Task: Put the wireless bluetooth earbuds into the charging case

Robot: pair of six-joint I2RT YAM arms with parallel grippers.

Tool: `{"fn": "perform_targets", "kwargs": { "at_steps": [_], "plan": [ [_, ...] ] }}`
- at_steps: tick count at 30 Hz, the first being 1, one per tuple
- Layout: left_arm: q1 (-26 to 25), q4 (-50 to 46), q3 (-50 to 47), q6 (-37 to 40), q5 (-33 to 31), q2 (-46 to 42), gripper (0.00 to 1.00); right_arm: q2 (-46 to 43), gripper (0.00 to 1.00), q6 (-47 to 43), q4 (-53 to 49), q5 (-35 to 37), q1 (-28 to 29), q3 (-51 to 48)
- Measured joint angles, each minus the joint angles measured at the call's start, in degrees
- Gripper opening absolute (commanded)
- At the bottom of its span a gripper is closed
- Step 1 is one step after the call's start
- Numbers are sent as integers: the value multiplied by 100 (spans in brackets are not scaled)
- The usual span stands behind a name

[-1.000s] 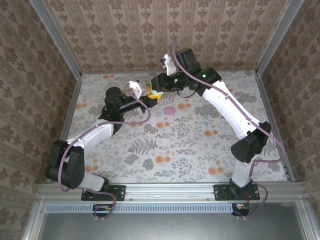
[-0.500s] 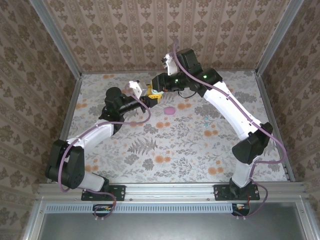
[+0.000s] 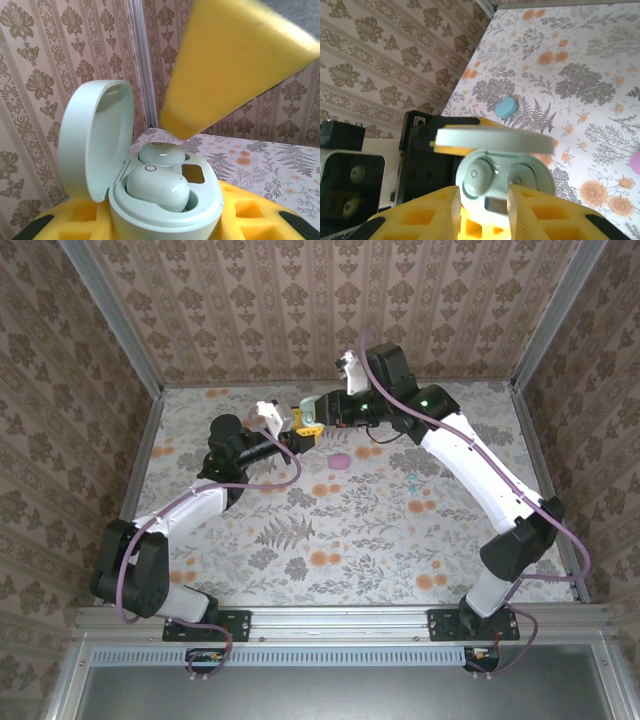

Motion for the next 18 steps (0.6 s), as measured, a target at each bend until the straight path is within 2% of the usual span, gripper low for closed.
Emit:
{"fn": "perform_targets", "kwargs": {
  "at_steps": [4,9,14,18],
  "plan": [
    [0,28,0,0,52,2,21,-437,32,153,291,66,-271,-402],
    [0,-15,4,2,264,55,20,-531,35,498,697,-98,-684,-485],
    [-188,-72,13,4,433,90,21,-129,43,778,822,-503,-863,-144],
    [-229,-68,15,2,514,90,21,391,44,859,804,-798,-855,212]
  ]
}}
